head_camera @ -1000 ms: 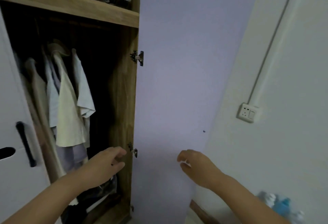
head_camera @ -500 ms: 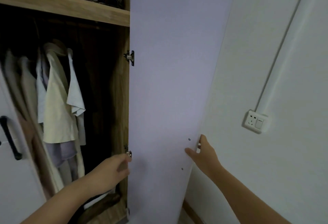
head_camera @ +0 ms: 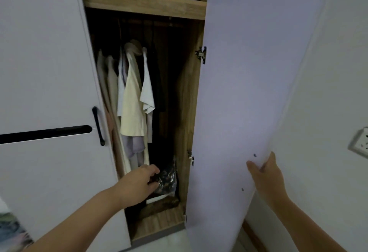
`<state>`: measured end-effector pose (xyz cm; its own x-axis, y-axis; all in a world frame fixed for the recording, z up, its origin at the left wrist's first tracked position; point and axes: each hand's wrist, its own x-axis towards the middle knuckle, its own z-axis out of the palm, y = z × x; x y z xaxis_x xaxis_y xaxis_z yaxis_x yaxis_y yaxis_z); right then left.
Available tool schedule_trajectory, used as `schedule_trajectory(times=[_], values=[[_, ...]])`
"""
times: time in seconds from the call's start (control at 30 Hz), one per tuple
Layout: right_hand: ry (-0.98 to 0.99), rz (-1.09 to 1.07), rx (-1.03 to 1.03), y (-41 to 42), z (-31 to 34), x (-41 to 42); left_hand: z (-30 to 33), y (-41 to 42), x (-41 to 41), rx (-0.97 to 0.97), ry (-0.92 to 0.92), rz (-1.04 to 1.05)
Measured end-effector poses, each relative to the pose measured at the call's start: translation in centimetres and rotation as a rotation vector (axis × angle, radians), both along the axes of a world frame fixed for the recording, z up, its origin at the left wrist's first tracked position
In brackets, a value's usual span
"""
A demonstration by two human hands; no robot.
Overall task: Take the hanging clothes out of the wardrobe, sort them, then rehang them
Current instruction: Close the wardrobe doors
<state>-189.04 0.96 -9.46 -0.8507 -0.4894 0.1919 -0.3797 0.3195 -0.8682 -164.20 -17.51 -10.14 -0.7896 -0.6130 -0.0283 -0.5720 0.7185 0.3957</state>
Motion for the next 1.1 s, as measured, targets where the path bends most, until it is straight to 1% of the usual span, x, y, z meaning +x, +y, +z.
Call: schedule_trajectory(times=[0.13, 0.2, 0.3, 0.47, 0.6, 0.7, 0.87, 1.03, 1.1], values=[[-0.006, 0.039, -0.059, -1.2, -0.3, 3.8, -0.1, -0.7, 3.1, 0.006, -0.009, 0.059], [0.023, 0.066, -0.060, -2.0, -0.6, 5.6, -0.2, -1.1, 4.7, 0.022, 0.007, 0.076], [0.067, 0.105, -0.037, -3.6, -1.2, 8.3, -0.2, -2.2, 7.1, 0.067, 0.042, 0.115], [0.067, 0.185, 0.047, -6.8, -1.3, 12.8, 0.7, -4.3, 10.7, 0.077, 0.076, 0.146], [0.050, 0.196, 0.093, -10.1, -1.3, 15.9, 1.5, -6.7, 13.9, 0.078, 0.082, 0.180], [0.040, 0.190, 0.080, -12.7, -1.2, 18.2, 1.7, -8.8, 16.5, 0.059, 0.077, 0.191], [0.122, 0.167, 0.072, -16.7, -1.0, 21.3, 1.7, -12.2, 20.3, 0.045, 0.082, 0.216], [0.146, 0.153, 0.074, -20.4, -0.7, 23.1, 1.2, -14.9, 23.2, 0.046, 0.092, 0.246], [0.138, 0.158, 0.108, -21.7, -0.6, 23.5, 1.0, -15.7, 24.0, 0.042, 0.088, 0.261]])
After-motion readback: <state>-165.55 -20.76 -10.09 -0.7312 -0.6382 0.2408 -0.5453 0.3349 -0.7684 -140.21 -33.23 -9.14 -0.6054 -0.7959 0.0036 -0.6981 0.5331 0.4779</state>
